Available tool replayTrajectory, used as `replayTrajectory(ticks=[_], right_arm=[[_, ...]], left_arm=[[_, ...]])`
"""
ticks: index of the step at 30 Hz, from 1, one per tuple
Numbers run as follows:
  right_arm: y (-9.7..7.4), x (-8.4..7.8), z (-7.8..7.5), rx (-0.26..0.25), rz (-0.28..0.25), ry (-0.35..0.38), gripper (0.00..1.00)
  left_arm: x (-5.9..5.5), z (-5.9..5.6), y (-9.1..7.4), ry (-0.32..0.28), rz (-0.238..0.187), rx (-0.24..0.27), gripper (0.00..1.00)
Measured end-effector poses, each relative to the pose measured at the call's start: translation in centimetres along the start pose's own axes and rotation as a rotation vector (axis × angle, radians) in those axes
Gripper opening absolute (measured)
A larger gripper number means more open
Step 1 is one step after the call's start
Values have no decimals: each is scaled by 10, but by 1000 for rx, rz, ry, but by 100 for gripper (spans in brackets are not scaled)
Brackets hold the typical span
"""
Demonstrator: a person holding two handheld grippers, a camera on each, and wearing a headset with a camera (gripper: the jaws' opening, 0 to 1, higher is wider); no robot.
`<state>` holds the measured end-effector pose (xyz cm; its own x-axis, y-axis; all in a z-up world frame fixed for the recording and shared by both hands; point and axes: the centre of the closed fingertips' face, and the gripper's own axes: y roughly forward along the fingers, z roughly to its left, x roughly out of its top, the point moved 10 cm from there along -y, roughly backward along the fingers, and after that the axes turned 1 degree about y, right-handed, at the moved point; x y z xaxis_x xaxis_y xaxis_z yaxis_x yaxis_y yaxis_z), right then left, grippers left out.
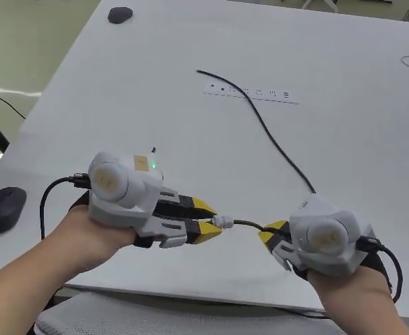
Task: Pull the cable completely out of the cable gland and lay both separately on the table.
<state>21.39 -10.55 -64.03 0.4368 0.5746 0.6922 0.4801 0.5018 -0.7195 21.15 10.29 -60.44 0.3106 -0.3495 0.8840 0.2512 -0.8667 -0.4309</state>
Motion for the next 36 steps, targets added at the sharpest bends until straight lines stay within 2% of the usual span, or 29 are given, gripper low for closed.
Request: replayTrajectory(ticks=[7, 13, 18, 26, 33, 36], right_arm=[[5, -13, -13, -12, 22, 69, 0], [14, -31, -24, -31, 60, 164, 0], [17, -40, -26, -21, 72, 211, 0], [15, -40, -24, -27, 78, 182, 0], [12, -42, -21, 3, 73, 170, 1], [9, -42, -21, -7, 68, 135, 2]], left_arm=[[1, 1, 2, -1, -4, -4, 15], [0, 2, 3, -6, -6, -5, 15], [-2, 1, 6, -7, 2, -7, 15], [-3, 2, 6, -8, 13, -11, 15], [-2, 4, 5, -18, 10, -6, 15], [-2, 4, 4, -18, 13, -4, 15]])
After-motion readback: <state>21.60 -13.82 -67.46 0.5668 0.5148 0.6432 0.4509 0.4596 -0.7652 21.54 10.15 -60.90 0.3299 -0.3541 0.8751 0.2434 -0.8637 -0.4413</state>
